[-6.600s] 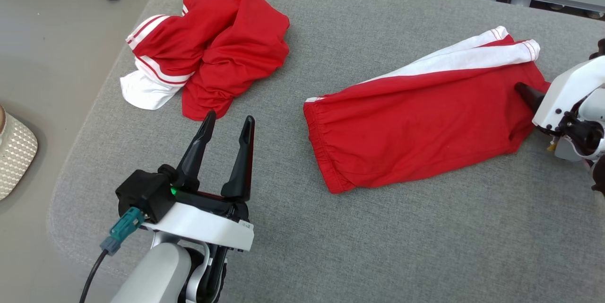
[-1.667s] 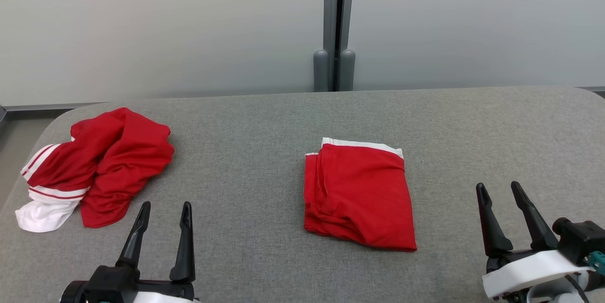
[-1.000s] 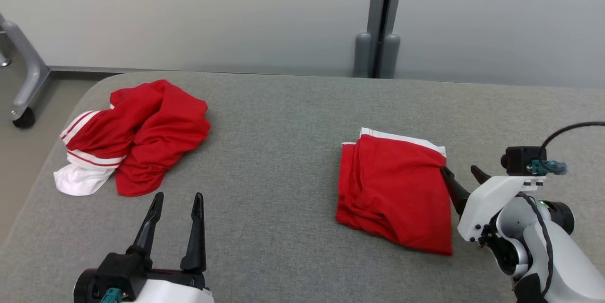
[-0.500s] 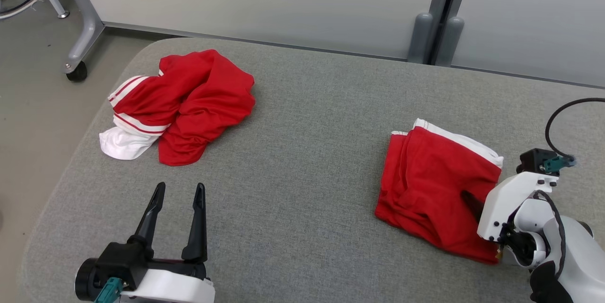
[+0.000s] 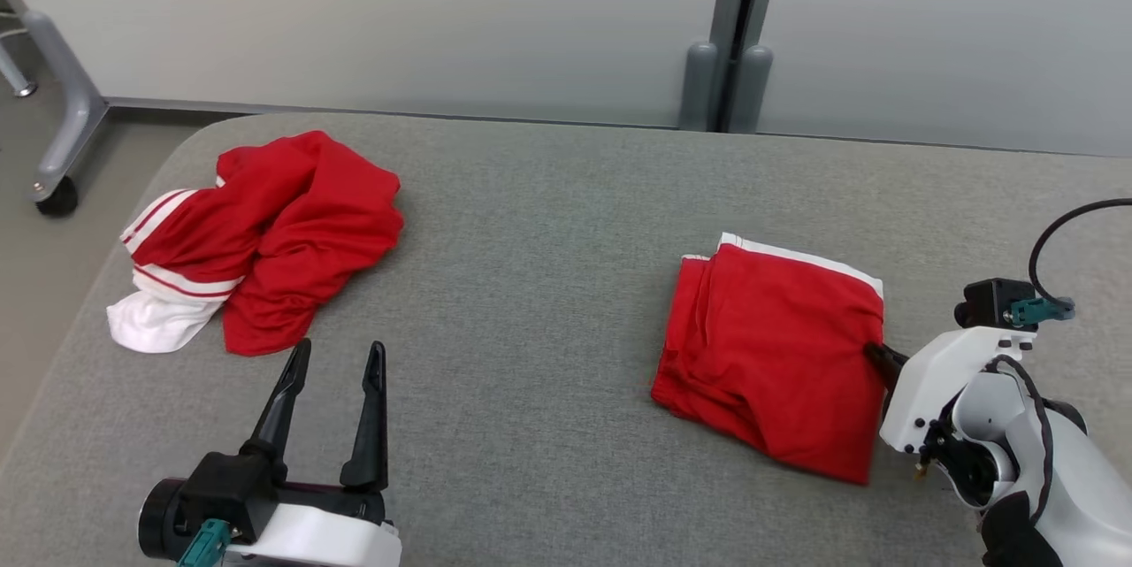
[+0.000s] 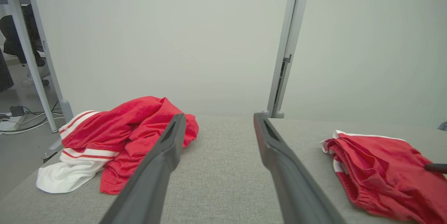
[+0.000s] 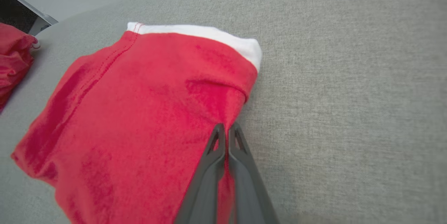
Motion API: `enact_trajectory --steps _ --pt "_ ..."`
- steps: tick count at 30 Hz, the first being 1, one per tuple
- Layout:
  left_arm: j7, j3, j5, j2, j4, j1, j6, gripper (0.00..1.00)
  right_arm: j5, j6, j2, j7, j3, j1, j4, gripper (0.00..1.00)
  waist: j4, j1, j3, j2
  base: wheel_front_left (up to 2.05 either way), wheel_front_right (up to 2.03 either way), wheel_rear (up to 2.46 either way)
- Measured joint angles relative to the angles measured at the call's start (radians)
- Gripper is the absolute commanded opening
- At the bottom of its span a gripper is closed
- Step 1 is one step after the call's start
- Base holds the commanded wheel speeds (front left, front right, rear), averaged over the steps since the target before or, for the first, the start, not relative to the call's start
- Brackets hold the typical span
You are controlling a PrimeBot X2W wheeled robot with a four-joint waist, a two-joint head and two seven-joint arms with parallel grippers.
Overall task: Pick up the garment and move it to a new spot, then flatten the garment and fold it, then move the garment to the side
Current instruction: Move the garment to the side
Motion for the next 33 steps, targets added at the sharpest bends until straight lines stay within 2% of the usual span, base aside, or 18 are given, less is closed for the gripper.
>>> enact_trajectory --steps 5,22,27,33 --pt "0.000 -0.011 0.004 0.000 -0.010 0.001 -0.008 1.00 0.015 0.000 -0.017 -0.013 0.018 0.001 -0.020 0.00 -0.058 0.0000 -0.010 0.0000 0.00 0.00 0.00" --pt "0.000 -0.083 -0.001 0.000 -0.025 -0.035 -0.018 1.00 0.042 0.000 -0.073 -0.016 0.069 0.021 -0.128 0.00 -0.335 0.0000 -0.004 0.0000 0.00 0.00 0.00" --pt "0.000 -0.093 0.007 0.000 -0.025 -0.068 -0.023 1.00 0.034 0.000 -0.103 -0.005 0.114 -0.014 -0.158 0.00 -0.361 0.0000 0.040 0.0000 0.00 0.00 0.00" --pt "0.000 -0.101 0.030 -0.001 -0.019 -0.111 -0.037 1.00 0.023 0.000 -0.201 -0.021 0.169 -0.124 -0.146 0.00 -0.358 0.0000 0.110 0.0000 0.00 0.00 0.00"
